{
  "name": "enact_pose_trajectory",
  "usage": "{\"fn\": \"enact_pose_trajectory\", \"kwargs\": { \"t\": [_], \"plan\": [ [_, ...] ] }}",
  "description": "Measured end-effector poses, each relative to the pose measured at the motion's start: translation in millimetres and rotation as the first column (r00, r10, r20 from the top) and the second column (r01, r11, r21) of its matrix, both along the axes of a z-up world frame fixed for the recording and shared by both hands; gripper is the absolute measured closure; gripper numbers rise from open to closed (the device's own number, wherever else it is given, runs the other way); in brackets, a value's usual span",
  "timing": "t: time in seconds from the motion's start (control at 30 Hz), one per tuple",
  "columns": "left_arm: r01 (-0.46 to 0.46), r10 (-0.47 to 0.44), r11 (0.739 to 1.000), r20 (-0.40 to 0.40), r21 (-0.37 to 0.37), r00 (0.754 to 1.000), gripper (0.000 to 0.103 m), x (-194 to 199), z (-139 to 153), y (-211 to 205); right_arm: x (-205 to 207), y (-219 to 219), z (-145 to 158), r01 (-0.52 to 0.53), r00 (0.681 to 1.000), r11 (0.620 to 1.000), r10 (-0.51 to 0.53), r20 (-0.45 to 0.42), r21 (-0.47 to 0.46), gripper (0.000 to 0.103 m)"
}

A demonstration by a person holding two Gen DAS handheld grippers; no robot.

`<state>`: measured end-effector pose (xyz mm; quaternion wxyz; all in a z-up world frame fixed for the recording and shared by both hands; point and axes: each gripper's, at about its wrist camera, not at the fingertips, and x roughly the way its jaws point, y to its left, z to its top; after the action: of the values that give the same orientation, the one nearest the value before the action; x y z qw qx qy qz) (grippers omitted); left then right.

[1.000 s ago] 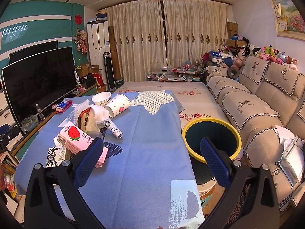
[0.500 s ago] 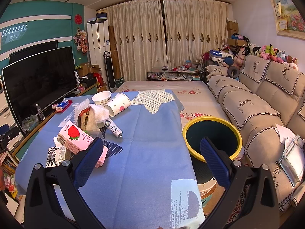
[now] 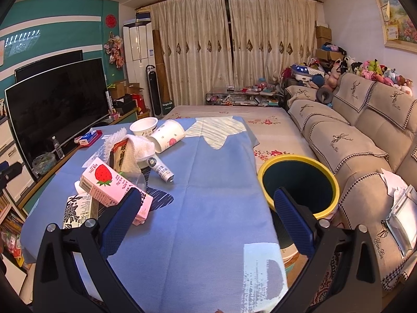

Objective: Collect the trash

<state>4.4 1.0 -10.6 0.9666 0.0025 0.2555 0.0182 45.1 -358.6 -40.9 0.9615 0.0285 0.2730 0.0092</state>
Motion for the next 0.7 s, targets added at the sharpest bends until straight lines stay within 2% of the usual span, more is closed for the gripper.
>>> {"fn": "enact_pose_trajectory", "kwargs": {
  "t": [0.27,0.47,0.53,0.7],
  "plan": [
    [-0.030,0.030,1.000,-0.003,-0.005,1.000,0.004,0,3,16,24,54,-32,-0.176,0.982,0.983,0.172,-0.073,-0.051,0.006],
    [-0.036,0.036,0.999,-0.012,-0.009,0.999,0.004,2,0,22,31,101,-40,-0.271,0.962,0.956,0.266,-0.063,-0.112,0.007],
    [-0.040,0.040,0.999,-0.017,-0.010,0.999,0.004,2,0,23,36,113,-41,-0.294,0.955,0.946,0.286,-0.077,-0.133,0.015],
    [-0.049,0.049,0.999,-0.023,-0.019,0.999,0.004,3,-2,29,50,139,-46,-0.325,0.945,0.926,0.311,-0.102,-0.189,0.026]
  ]
}}
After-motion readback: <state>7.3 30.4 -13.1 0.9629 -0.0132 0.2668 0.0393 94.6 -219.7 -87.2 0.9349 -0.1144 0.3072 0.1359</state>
